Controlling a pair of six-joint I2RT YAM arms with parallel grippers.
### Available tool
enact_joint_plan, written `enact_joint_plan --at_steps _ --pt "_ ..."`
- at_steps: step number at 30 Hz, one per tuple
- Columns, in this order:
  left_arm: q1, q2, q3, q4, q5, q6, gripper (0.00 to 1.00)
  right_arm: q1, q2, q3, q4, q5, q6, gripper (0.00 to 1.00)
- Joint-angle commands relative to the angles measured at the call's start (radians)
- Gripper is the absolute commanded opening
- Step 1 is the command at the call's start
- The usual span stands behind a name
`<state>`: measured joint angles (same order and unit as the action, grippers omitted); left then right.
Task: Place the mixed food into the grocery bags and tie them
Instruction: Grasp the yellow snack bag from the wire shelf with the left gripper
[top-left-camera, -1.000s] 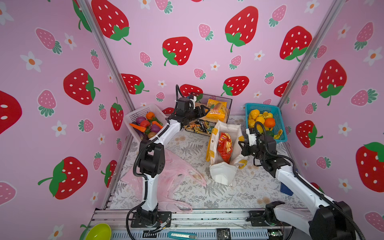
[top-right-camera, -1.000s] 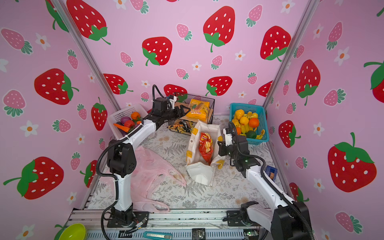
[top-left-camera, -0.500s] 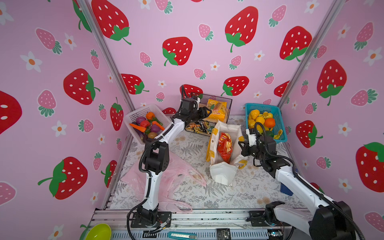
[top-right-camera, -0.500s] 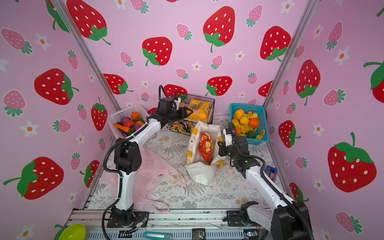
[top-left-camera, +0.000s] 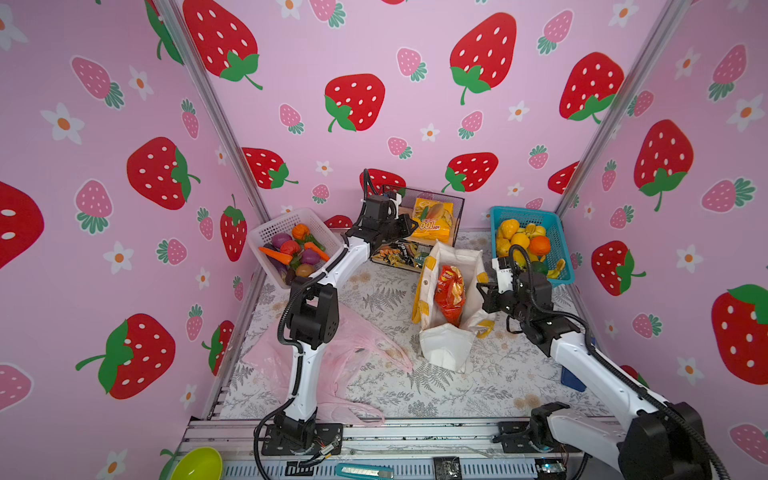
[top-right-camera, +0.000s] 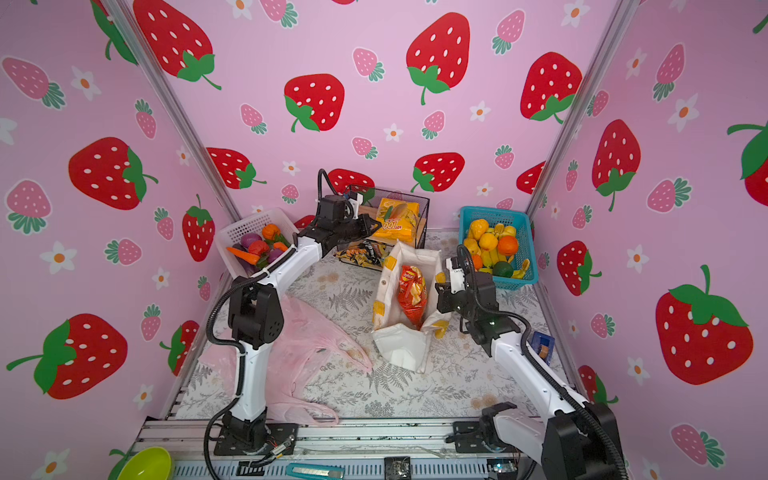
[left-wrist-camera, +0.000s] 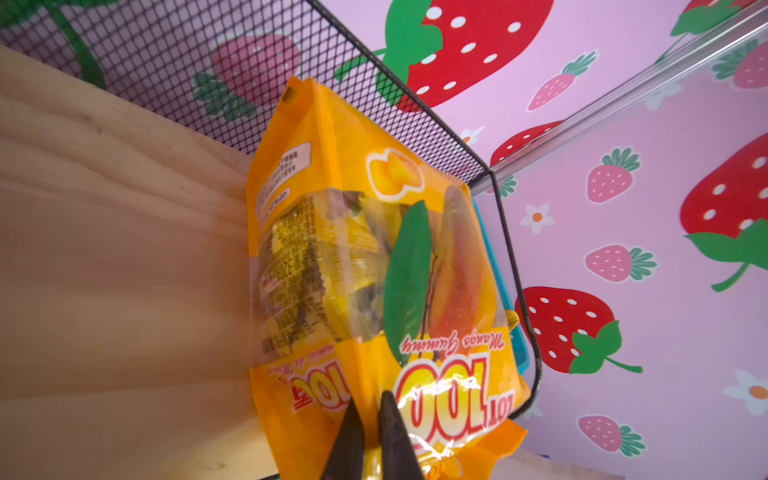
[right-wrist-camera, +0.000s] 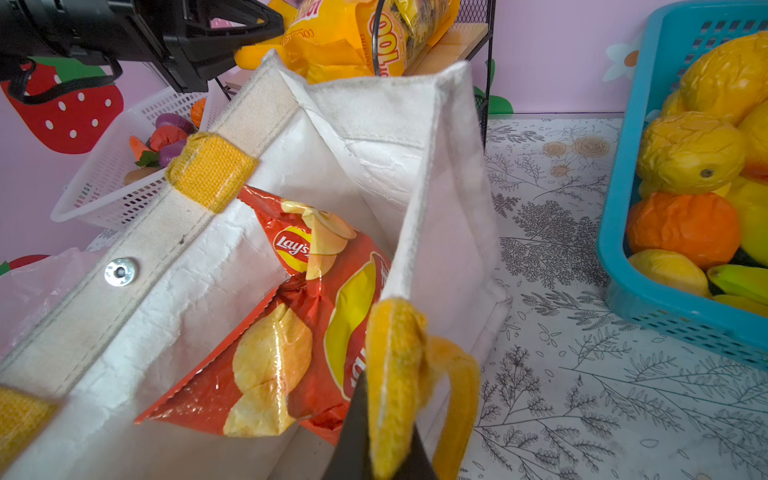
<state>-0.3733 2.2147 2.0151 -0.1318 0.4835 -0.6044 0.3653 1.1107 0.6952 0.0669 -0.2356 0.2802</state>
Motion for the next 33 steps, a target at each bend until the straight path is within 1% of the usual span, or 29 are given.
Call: enact_joint_plan --at_steps 1,6,13,19,28,33 --pt "0.0 -0.041 -0.002 0.024 0.0 0.014 0.0 -0.003 -0.01 -0.01 0.043 0.006 -0.003 0.06" --pt "0.014 -0.137 -0.144 0.196 -0.012 -0.007 0.0 -0.003 -0.014 -0.011 0.039 0.012 -0.004 0.06" --pt "0.059 -0.231 -0.328 0.446 -0.005 -0.175 0.0 -0.003 -0.008 -0.007 0.043 0.013 -0.004 0.06" --pt "0.061 -0.306 -0.373 0.472 -0.017 -0.151 0.0 -0.003 -0.002 -0.002 0.041 0.019 -0.003 0.06" --pt "0.054 -0.422 -0.408 0.481 0.015 -0.114 0.0 -0.003 0.009 -0.001 0.058 0.013 0.01 0.06" --pt "0.026 -0.527 -0.469 0.458 0.024 -0.047 0.0 -0.003 0.016 -0.008 0.071 0.015 0.017 0.06"
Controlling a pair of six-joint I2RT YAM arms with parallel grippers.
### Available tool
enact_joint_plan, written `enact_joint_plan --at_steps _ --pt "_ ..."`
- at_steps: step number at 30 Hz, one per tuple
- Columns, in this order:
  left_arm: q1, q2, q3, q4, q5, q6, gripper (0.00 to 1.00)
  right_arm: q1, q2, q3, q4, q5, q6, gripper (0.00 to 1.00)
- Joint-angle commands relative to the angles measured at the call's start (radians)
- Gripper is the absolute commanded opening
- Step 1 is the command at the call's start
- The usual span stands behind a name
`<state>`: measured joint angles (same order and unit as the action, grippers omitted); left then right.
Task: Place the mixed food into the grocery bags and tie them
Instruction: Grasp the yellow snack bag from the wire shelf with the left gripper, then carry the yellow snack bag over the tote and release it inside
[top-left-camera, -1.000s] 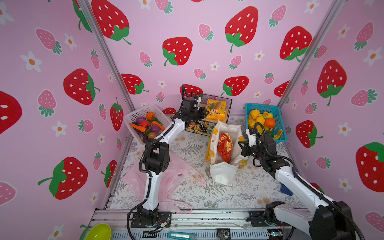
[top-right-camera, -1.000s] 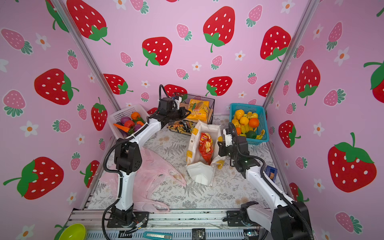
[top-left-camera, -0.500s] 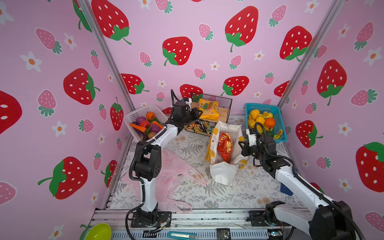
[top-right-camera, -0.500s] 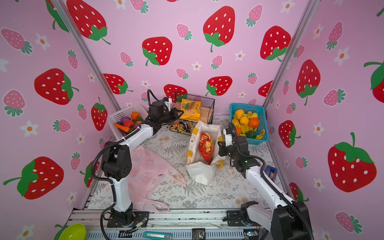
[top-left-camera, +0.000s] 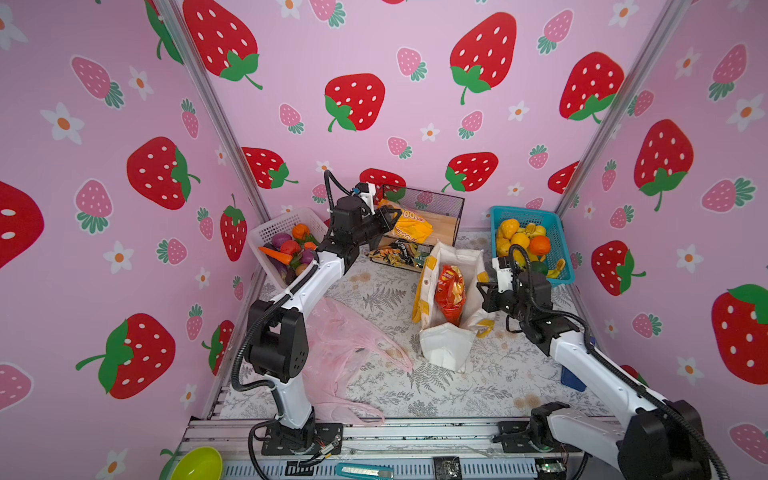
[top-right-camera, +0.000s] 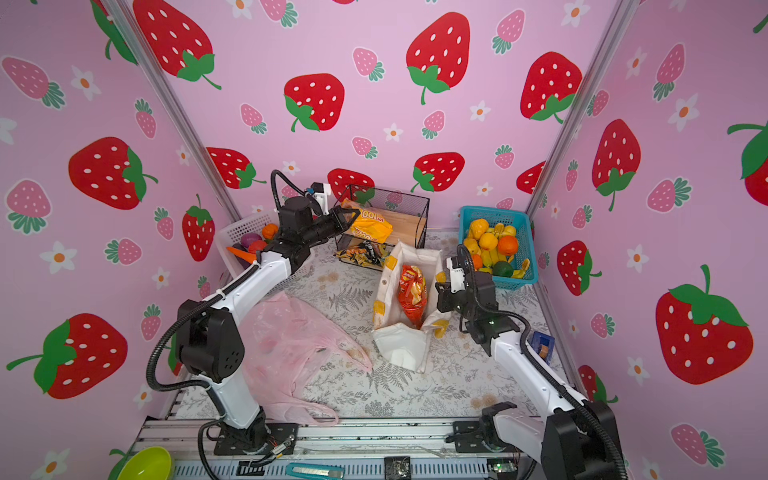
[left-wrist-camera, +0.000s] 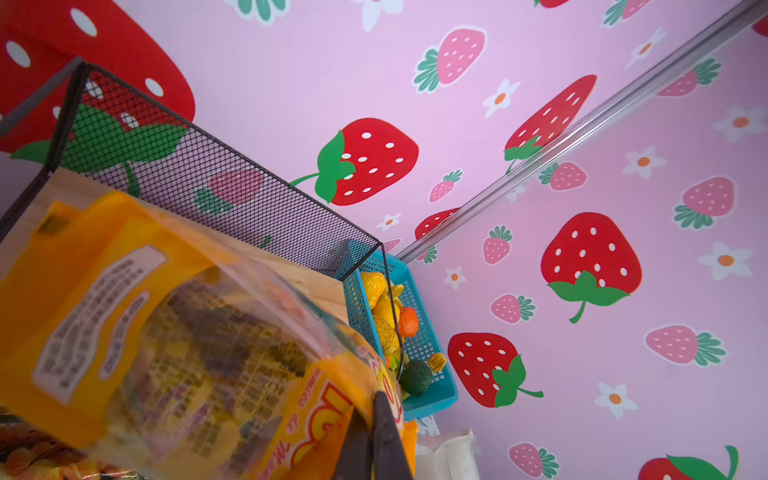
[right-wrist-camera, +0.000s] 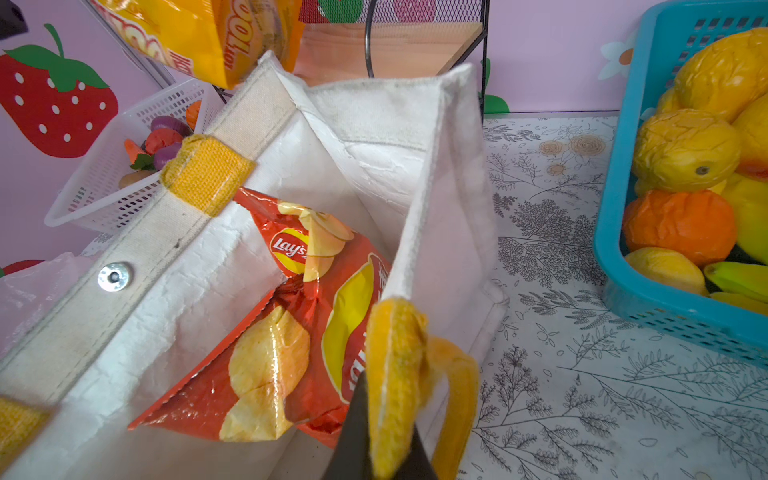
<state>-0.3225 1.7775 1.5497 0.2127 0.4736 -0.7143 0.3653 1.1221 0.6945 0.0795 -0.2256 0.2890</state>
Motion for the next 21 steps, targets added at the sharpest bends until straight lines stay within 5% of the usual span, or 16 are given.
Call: enact_joint_plan --at_steps 1,12,21 --pt "-0.036 -0.116 -0.019 0.102 0.037 0.084 0.0 -0.003 0.006 -0.009 0.06 0.004 0.011 0.06" --pt "-0.242 -0.382 -0.178 -0.141 0.054 0.403 0.0 -0.003 0.002 -0.001 0.06 0.013 0.003 0.06" --pt "-0.358 -0.373 -0.184 -0.346 0.198 0.602 0.0 -0.003 -0.006 0.008 0.053 -0.001 0.001 0.06"
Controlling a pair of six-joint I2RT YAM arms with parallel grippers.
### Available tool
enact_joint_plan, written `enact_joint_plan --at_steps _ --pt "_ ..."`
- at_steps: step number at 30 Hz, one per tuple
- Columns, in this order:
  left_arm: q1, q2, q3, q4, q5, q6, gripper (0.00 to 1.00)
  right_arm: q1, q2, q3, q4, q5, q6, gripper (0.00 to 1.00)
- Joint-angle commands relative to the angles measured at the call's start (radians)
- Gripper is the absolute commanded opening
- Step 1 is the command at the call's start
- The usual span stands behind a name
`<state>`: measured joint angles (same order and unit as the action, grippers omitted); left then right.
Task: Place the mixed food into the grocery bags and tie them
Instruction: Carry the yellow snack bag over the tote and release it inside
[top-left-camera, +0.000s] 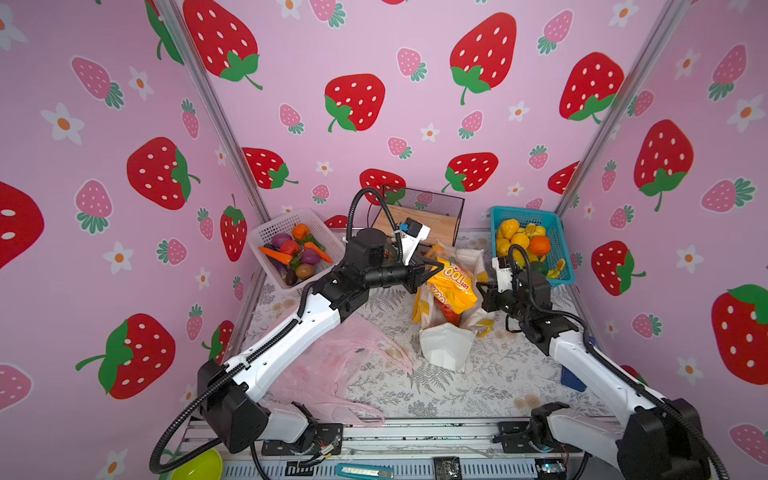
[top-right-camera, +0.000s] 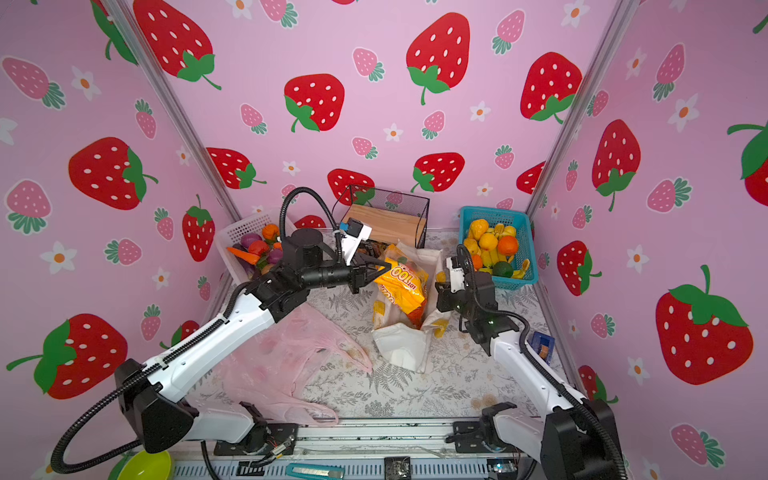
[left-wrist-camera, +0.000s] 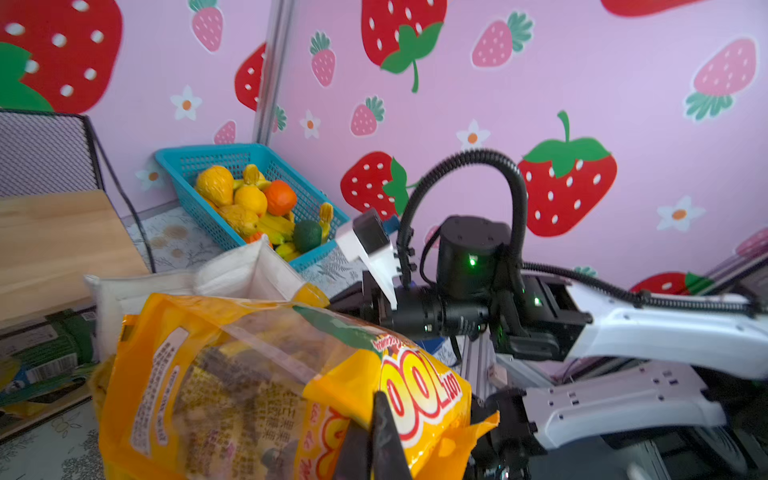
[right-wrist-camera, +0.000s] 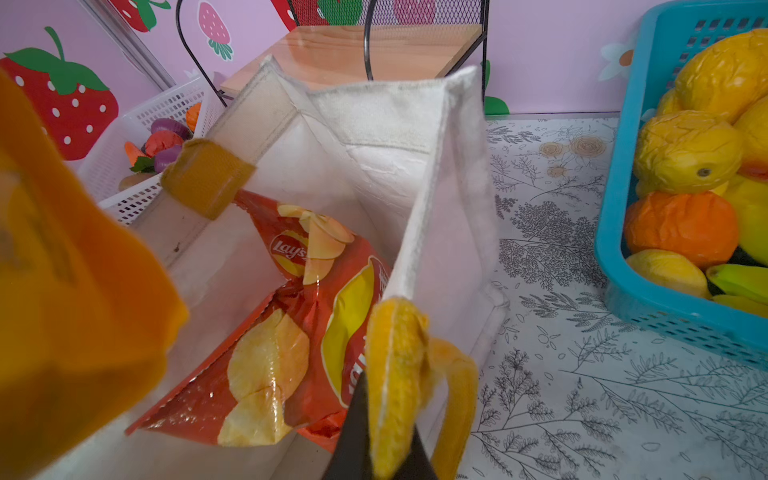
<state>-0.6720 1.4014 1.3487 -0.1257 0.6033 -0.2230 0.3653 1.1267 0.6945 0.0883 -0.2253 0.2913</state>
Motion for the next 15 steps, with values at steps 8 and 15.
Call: enact_joint_plan --at_steps 8,15 --pt "-0.027 0.064 0.04 -0.111 0.183 0.152 0.0 -0.003 -0.013 0.01 0.035 -0.008 -0.009 0.06" --pt "-0.027 0.227 0.202 -0.289 0.089 0.15 0.0 -0.003 -0.016 0.007 0.049 -0.05 -0.018 0.06"
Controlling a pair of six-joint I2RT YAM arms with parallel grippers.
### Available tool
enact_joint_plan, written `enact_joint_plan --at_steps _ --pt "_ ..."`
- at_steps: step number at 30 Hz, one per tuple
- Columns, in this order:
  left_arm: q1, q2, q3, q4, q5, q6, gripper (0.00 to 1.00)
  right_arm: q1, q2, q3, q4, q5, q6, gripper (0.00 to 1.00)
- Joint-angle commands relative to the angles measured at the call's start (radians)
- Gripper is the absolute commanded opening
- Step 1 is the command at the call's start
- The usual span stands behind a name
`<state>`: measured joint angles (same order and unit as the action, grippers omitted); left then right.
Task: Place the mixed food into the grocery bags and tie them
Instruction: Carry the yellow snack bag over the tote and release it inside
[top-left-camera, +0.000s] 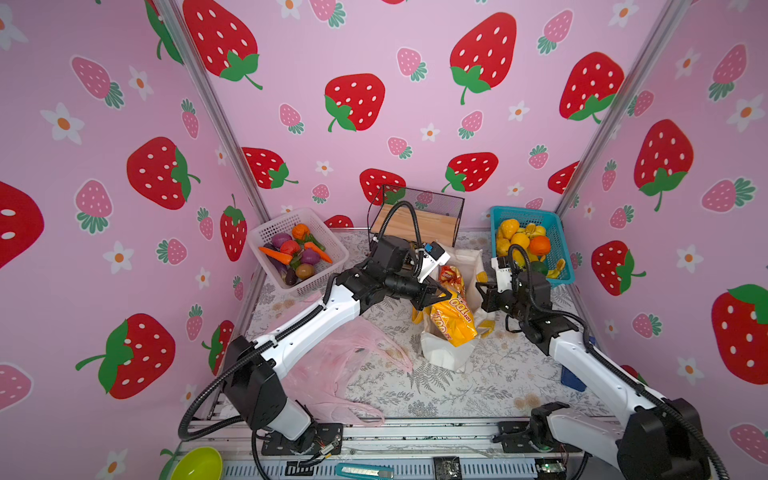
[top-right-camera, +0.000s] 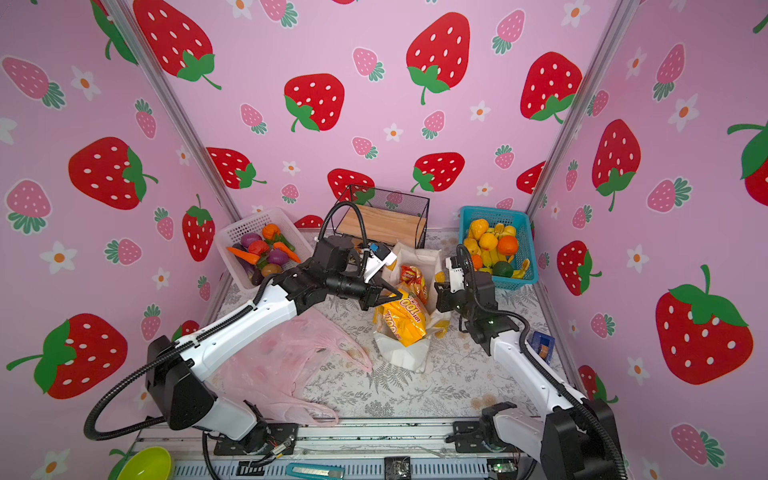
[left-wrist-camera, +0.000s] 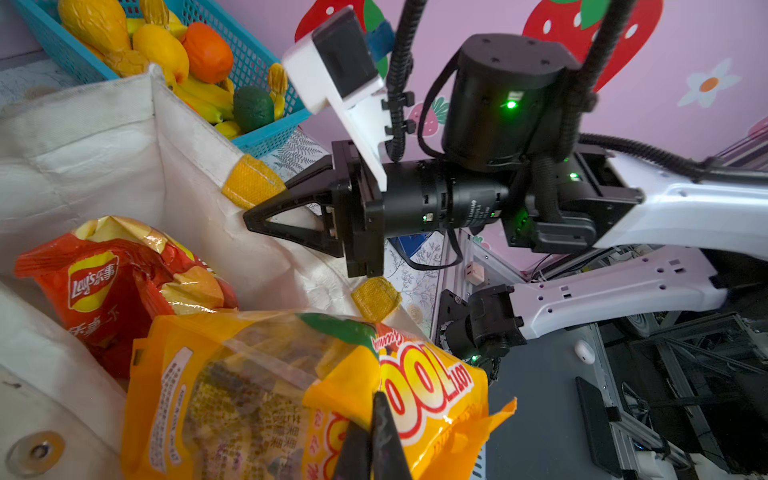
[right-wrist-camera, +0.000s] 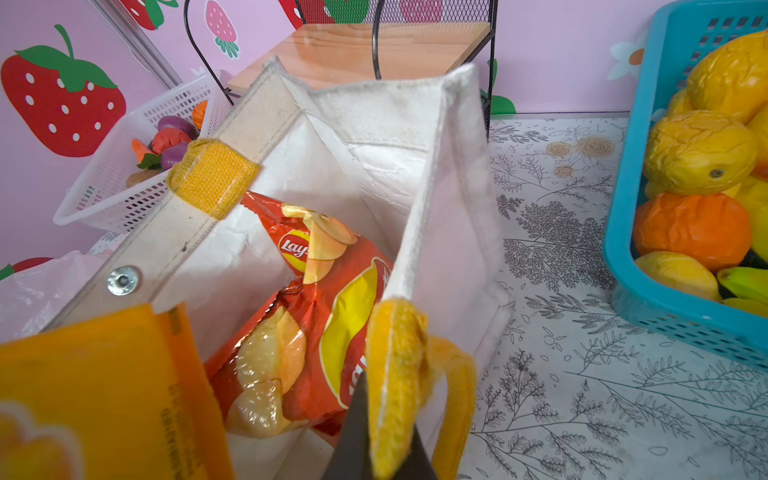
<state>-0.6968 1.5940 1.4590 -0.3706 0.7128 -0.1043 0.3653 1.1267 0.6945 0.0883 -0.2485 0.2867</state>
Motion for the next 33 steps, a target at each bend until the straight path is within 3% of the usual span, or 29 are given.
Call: enact_joint_plan --at_steps 1,8,12,17,20,25,27,33 --pt "-0.004 0.05 0.102 -0.043 -0.037 0.024 0.0 -0.003 -0.017 0.007 0.049 -0.031 -0.014 0.06" --pt "-0.034 0.15 0.175 -0.094 -0.174 0.037 0.0 -0.003 -0.024 0.009 0.053 -0.042 -0.012 0.06" --pt "-0.047 0.185 0.217 -0.169 -0.256 0.073 0.25 -0.004 -0.017 0.012 0.056 -0.046 -0.009 0.06" --pt "-0.049 0.074 0.095 -0.035 -0.197 0.074 0.49 -0.003 -0.013 0.01 0.058 -0.036 -0.007 0.06" --pt "-0.047 -0.052 -0.043 0.074 -0.336 0.039 0.59 -0.003 -0.018 0.008 0.054 -0.026 -0.007 0.06" --pt "-0.033 -0.171 -0.198 0.068 -0.761 -0.055 0.76 -0.003 -0.02 0.005 0.055 -0.007 -0.006 0.06" --pt "-0.002 -0.16 -0.21 0.033 -0.803 -0.106 0.78 -0.003 -0.014 0.005 0.061 -0.003 -0.002 0.06" --pt "0.042 -0.059 -0.193 -0.008 -0.787 -0.179 0.8 -0.003 -0.014 0.001 0.059 -0.001 0.007 0.06"
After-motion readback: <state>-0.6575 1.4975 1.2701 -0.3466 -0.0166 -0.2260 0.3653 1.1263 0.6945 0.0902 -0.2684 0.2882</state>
